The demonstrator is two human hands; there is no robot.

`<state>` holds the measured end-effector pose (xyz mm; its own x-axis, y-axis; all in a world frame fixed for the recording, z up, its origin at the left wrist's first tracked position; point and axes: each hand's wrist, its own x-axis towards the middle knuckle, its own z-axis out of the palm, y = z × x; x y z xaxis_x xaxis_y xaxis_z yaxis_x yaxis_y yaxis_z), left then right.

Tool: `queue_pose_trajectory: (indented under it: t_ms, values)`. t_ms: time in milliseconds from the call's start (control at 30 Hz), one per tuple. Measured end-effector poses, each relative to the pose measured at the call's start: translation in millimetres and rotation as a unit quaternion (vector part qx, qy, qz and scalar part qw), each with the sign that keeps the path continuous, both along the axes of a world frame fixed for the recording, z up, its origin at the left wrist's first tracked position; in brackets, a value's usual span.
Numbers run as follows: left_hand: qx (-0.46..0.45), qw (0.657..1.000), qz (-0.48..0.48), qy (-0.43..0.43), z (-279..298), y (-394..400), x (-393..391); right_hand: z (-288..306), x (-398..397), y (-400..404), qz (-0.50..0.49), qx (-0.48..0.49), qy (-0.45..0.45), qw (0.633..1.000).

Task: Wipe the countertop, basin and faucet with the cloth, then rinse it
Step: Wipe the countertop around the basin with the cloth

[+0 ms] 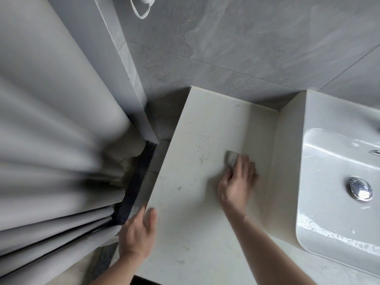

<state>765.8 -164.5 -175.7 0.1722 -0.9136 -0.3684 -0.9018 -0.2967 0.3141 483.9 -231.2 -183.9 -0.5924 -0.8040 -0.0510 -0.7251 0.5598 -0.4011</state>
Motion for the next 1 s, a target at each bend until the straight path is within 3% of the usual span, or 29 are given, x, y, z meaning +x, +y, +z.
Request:
queue_pose_trajectory:
  t_ms: [133, 267, 367, 467, 567, 700, 800, 900, 1000]
  values:
    - [0.002, 1.0, 0.008, 0.003, 1, 0, -1, 9, 76, -4, 0.171, 0.013, -0.04, 0.984]
    - [-0.008, 1.0, 0.001, 0.013, 3, 0, 0, 18, 139, 8, 0.331, 0.03, -0.06, 0.941]
    - [-0.017, 1.0, 0.0, 0.018, 5, -1, 0, 21, 144, 14, 0.37, 0.034, -0.076, 0.925]
    - [-0.018, 1.0, 0.001, 0.017, 7, -1, -1, 21, 119, 13, 0.348, -0.032, -0.194, 0.917]
    - [-0.007, 1.0, 0.002, 0.008, 6, -1, -1, 12, 70, 0, 0.26, -0.102, -0.222, 0.934]
    - [0.0, 1.0, 0.003, 0.007, 6, -2, 0, 7, -17, -37, 0.063, -0.135, -0.142, 0.979]
    - [-0.005, 1.0, 0.007, 0.015, 6, -1, 0, 9, -68, -60, -0.03, -0.077, -0.086, 0.993]
    - [-0.006, 1.0, 0.007, 0.013, 6, -1, 1, 3, -76, -68, -0.052, 0.009, -0.018, 0.998]
    - [-0.006, 1.0, -0.001, 0.007, 6, -1, 1, -3, -49, -74, -0.036, 0.021, 0.014, 0.999]
